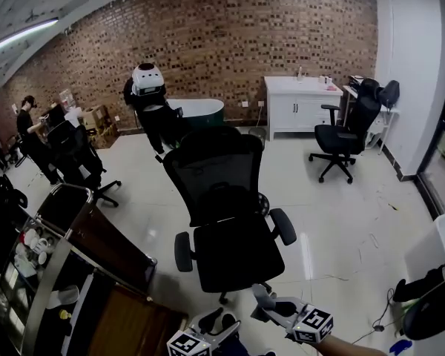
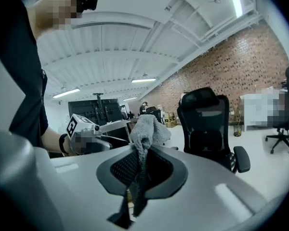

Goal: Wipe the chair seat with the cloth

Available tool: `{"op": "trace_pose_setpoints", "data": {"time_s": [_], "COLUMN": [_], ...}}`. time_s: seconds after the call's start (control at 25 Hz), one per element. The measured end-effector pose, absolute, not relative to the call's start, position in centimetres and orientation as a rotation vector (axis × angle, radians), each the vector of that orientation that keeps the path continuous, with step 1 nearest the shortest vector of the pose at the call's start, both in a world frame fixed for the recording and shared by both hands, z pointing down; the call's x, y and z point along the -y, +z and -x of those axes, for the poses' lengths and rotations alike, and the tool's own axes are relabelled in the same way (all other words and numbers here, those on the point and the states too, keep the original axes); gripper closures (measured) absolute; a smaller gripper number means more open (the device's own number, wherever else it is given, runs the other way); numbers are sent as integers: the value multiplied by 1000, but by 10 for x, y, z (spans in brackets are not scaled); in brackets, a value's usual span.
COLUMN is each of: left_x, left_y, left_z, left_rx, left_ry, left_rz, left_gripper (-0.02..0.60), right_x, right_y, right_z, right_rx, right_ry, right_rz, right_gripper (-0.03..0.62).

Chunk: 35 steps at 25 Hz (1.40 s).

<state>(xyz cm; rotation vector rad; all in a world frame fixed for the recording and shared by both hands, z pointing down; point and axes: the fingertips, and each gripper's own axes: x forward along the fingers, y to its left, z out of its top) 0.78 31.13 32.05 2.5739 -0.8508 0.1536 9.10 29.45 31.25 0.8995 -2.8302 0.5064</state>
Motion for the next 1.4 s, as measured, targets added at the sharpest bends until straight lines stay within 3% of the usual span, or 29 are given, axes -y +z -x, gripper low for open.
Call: {"op": "trace_pose_setpoints", "data": {"time_s": [0.4,0.88,1.4], "left_x": [-404,-433,-433], "left_y": [277,243,228], "left_z": [-7,39,55], "left_rx": [895,877,839], "left_ry": [122,38,16], "left_rz": [-2616,-2689,-2765], "left_gripper": [276,278,275], "right_x": [-398,-417,-430], "right_y": [277,220,211], "right_z": [-105,-56,-60], "right_rx": [2903,2991,2970], "right_ry": [478,332,342], "right_rz": [-922,-954,-1010], "right_gripper": [569,569,569]}}
